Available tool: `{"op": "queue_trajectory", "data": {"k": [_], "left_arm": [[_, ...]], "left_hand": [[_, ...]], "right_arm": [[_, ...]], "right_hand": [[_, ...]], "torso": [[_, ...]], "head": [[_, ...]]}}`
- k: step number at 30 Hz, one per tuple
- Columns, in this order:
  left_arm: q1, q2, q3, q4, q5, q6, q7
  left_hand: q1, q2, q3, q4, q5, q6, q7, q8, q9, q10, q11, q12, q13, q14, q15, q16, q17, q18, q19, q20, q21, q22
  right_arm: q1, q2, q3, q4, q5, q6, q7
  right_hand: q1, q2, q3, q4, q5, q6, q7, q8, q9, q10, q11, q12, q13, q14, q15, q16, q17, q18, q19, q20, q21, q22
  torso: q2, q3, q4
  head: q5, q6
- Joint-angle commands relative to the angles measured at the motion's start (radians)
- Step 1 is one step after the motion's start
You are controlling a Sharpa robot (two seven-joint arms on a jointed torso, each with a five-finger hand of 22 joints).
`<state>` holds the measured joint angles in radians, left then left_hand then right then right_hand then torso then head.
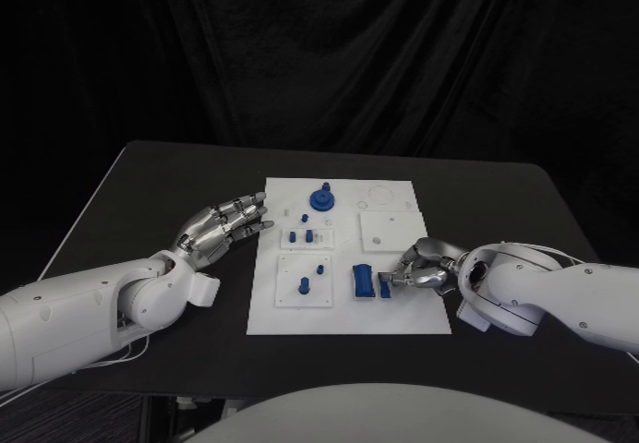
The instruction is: Assemble the parts on the task board
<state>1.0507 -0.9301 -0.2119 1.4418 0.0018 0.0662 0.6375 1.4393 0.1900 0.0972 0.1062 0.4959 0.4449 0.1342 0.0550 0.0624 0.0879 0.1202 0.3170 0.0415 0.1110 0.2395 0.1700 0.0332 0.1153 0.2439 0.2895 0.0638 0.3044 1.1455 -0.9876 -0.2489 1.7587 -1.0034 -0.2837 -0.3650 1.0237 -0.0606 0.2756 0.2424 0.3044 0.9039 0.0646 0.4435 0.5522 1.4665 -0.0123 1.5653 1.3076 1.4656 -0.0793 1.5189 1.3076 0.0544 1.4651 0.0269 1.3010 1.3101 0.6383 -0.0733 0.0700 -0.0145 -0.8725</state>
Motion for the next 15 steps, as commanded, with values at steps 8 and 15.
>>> {"op": "queue_trajectory", "data": {"k": [8, 15], "left_arm": [[-0.003, -0.003, 0.001, 0.003, 0.004, 0.013, 0.009], [-0.003, -0.004, 0.001, 0.002, 0.004, 0.012, 0.008]], "left_hand": [[-0.011, 0.000, 0.005, 0.000, 0.003, -0.005, -0.002, 0.003, -0.001, -0.001, 0.006, 0.004, 0.001, -0.001, 0.002, 0.003, 0.001, -0.010, 0.004, 0.002, 0.004, -0.001], [-0.011, 0.000, 0.005, 0.000, 0.003, -0.005, -0.002, 0.003, -0.001, -0.001, 0.006, 0.004, 0.001, -0.001, 0.002, 0.003, 0.001, -0.010, 0.004, 0.002, 0.004, -0.001]], "right_arm": [[-0.007, -0.052, -0.001, 0.054, -0.051, -0.021, 0.013], [-0.016, -0.079, -0.001, 0.080, -0.057, 0.013, -0.009]], "right_hand": [[0.023, -0.006, -0.032, -0.011, 0.002, 0.007, -0.010, 0.042, 0.021, 0.104, -0.005, 0.005, 0.263, 0.085, -0.001, -0.007, 0.164, 0.008, 0.016, 0.003, 0.003, 0.178], [0.035, -0.004, -0.058, -0.010, -0.008, -0.001, -0.018, 0.088, 0.054, 0.104, -0.012, 0.005, 0.263, 0.084, -0.007, -0.009, 0.161, 0.008, 0.016, -0.003, 0.002, 0.178]], "torso": [[0.000, 0.0001, 0.0001], [0.000, -0.0002, -0.0013]], "head": [[0.002, 0.000], [0.001, 0.000]]}}
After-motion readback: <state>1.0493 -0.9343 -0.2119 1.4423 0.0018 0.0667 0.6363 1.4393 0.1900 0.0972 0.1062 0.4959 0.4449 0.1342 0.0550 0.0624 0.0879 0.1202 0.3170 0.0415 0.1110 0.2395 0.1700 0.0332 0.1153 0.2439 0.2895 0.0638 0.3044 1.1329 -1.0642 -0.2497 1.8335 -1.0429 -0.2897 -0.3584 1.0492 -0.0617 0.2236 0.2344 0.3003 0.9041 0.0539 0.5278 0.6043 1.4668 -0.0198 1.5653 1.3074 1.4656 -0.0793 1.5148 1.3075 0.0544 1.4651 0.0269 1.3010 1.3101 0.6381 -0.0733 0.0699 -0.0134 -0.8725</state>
